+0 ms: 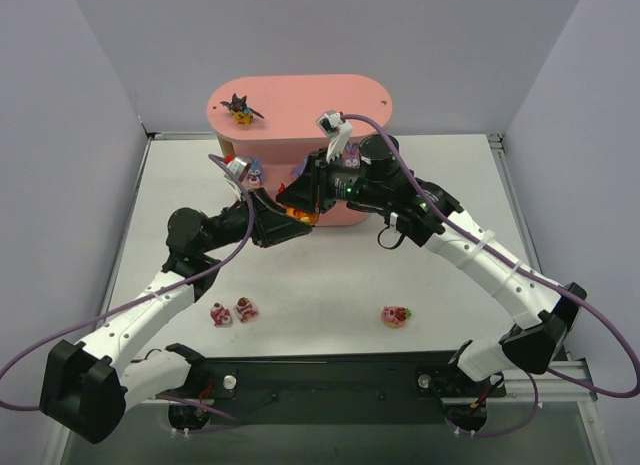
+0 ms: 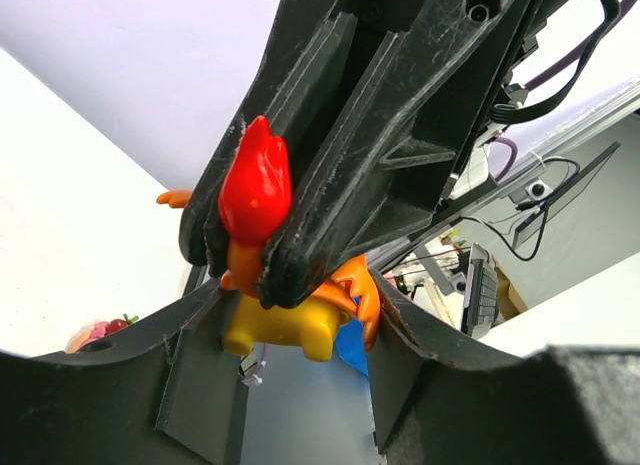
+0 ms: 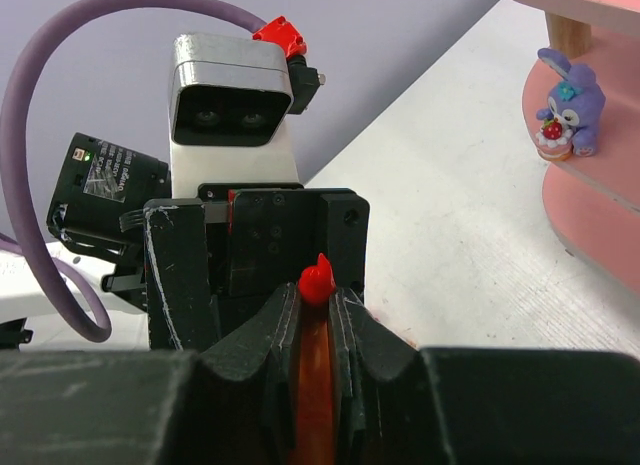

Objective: Place and organize the plastic toys onto the shelf

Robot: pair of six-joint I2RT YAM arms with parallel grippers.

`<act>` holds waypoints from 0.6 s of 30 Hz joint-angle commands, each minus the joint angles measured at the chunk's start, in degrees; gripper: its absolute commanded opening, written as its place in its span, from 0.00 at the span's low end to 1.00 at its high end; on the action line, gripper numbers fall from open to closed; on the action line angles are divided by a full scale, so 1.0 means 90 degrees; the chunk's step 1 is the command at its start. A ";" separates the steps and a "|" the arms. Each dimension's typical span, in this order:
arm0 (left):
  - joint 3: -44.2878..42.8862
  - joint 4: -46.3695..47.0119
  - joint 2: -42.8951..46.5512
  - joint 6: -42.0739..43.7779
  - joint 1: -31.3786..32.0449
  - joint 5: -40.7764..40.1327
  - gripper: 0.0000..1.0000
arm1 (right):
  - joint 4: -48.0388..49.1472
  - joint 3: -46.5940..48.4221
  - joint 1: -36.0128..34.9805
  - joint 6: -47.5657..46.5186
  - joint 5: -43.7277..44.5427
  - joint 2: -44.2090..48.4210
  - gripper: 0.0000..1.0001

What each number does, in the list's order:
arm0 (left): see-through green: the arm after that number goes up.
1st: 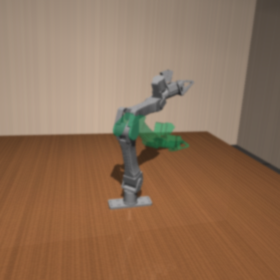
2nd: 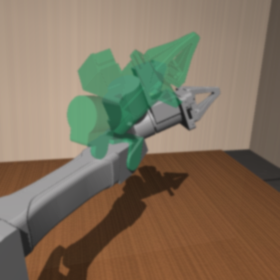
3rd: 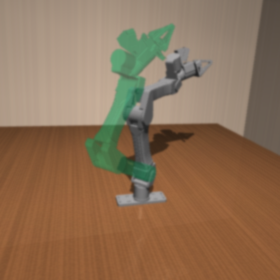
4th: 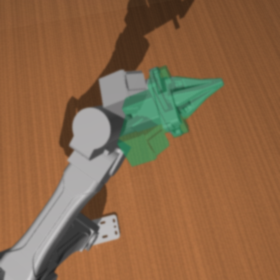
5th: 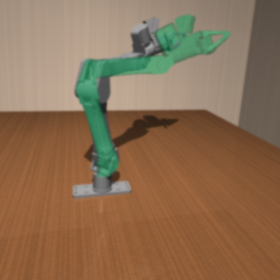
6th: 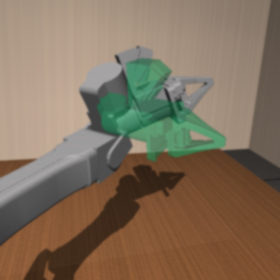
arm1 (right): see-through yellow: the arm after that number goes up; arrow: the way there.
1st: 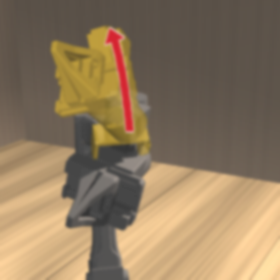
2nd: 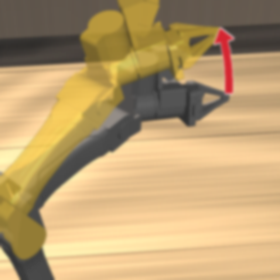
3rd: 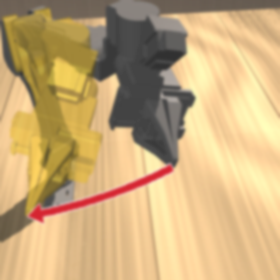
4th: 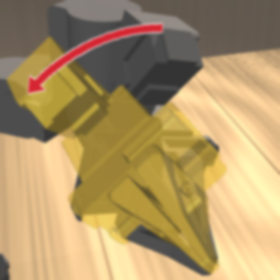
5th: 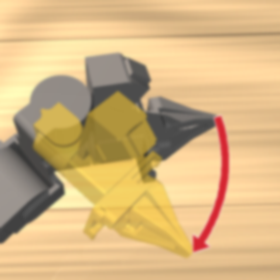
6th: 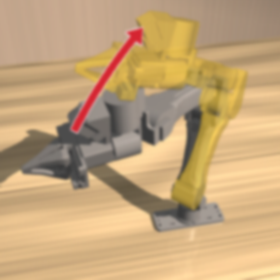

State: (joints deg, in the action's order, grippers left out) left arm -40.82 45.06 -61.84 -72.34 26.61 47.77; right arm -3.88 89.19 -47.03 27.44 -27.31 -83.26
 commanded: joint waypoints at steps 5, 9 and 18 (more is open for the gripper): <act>-0.0211 0.0120 0.0162 0.0020 0.0012 -0.0356 0.00 | -0.0008 0.0207 -0.0039 -0.0139 0.0221 0.0121 0.38; -0.0201 0.0325 0.0211 0.0000 0.0012 -0.0454 0.00 | 0.0011 0.0042 0.0049 0.0066 0.0777 0.0325 0.60; -0.0152 0.1008 0.0329 0.0059 0.0012 -0.1410 0.00 | 0.1708 -0.1440 0.0069 0.0914 0.1667 0.1301 0.66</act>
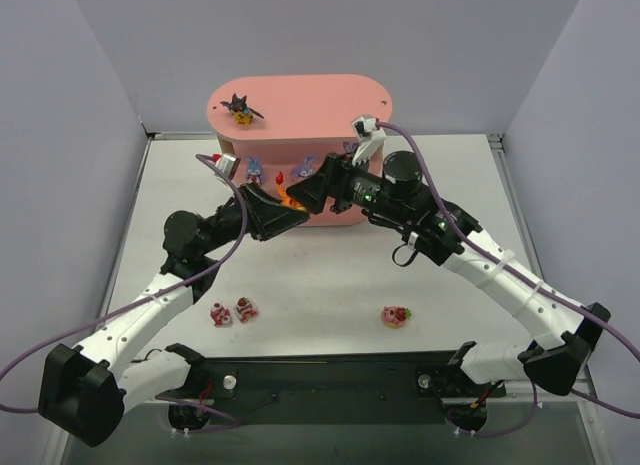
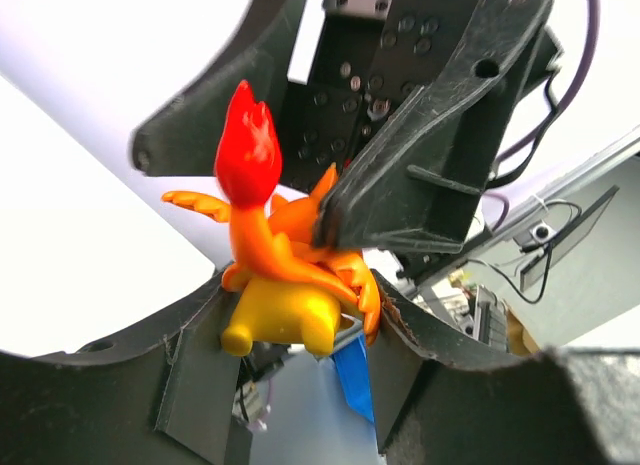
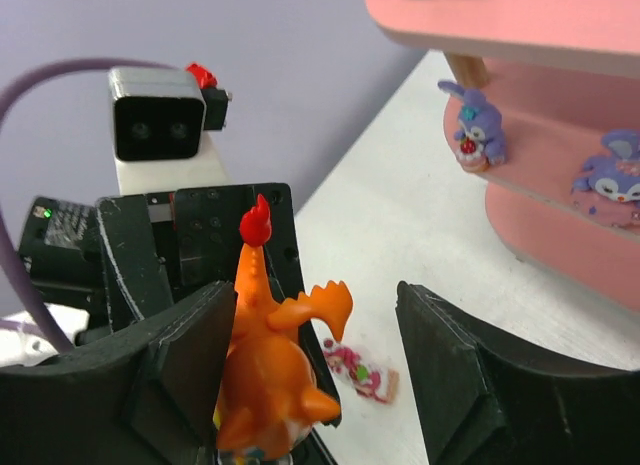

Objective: Place and organize the plastic toys onto the shelf

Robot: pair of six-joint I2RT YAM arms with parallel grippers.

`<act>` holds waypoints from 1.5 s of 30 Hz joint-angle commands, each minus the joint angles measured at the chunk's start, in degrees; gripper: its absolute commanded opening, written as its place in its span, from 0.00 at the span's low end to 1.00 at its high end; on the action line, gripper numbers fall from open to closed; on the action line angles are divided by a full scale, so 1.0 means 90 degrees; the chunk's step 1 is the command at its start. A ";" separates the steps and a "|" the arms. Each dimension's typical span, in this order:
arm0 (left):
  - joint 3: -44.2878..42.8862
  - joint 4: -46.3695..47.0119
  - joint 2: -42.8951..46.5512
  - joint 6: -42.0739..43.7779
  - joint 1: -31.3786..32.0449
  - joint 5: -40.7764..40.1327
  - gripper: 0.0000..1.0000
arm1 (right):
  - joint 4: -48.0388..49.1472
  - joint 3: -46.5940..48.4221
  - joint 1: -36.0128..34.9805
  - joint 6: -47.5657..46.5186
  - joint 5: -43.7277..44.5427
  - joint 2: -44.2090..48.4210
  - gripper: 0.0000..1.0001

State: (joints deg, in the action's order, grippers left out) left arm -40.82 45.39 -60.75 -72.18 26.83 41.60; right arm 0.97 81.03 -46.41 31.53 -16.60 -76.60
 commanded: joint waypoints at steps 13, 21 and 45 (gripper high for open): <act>0.0092 0.2213 -0.0056 -0.0759 -0.0003 -0.1702 0.00 | 0.2586 -0.1161 -0.0243 0.0949 0.0546 0.0659 0.66; 0.0131 0.2418 -0.0183 -0.0847 0.0066 -0.1869 0.00 | 0.3085 -0.1045 -0.0458 0.1155 0.0653 0.0279 0.57; 0.0209 0.0750 0.0314 -0.0360 -0.0100 -0.1566 0.97 | -0.0076 0.1112 -0.0448 -0.0475 0.1998 -0.0102 0.00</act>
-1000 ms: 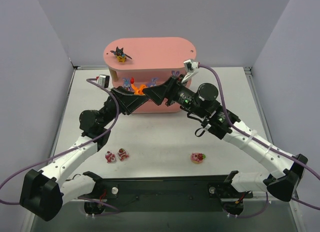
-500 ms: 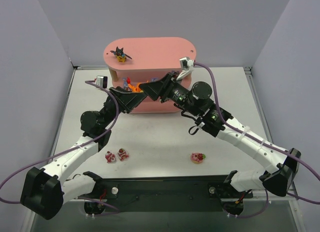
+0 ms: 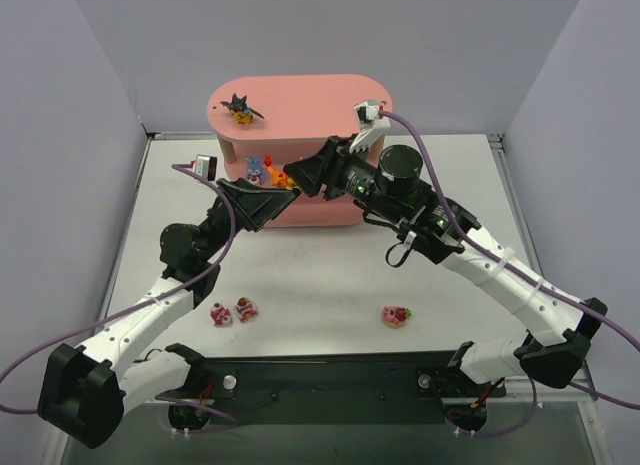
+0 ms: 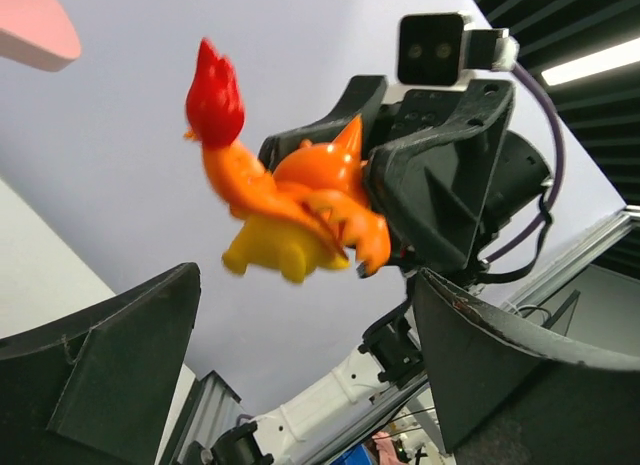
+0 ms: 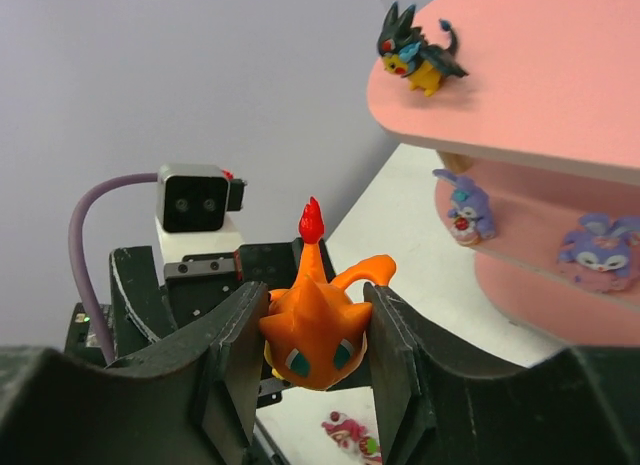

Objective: Place and organize the plastic toys onto the shelf

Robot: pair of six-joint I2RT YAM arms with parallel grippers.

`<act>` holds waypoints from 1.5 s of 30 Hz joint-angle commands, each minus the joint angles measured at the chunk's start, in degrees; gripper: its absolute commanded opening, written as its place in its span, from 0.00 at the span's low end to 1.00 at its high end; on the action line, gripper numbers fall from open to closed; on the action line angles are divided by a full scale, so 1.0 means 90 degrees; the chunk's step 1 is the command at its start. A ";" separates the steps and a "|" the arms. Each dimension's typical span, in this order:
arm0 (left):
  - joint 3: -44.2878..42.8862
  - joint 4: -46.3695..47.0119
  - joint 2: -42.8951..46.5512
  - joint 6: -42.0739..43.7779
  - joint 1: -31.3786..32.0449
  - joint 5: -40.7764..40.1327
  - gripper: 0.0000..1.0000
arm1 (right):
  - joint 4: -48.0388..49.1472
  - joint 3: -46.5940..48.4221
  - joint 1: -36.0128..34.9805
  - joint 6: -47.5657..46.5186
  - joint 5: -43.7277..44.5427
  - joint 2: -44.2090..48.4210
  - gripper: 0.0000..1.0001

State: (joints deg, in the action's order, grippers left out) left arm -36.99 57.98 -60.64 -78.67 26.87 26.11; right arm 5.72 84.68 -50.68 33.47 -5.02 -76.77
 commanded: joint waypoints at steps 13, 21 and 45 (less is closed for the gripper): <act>-0.0704 -0.6264 0.0888 0.2754 -0.0320 -0.0313 0.97 | -0.2569 0.2621 0.0904 -0.2613 0.1934 -0.1185 0.00; -0.0372 -0.6939 0.0898 0.3077 -0.0388 -0.0108 0.97 | -0.2754 0.3363 0.1050 -0.3436 0.2686 -0.1928 0.00; -0.0353 -0.7028 0.0810 0.3253 -0.0574 -0.0010 0.97 | -0.3242 0.4555 0.1343 -0.3769 0.2901 -0.2885 0.00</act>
State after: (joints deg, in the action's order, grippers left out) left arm -40.18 -5.87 -53.47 -50.33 22.02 25.06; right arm -22.70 122.37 -39.40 -0.49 20.10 -101.97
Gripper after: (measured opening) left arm 0.974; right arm 0.402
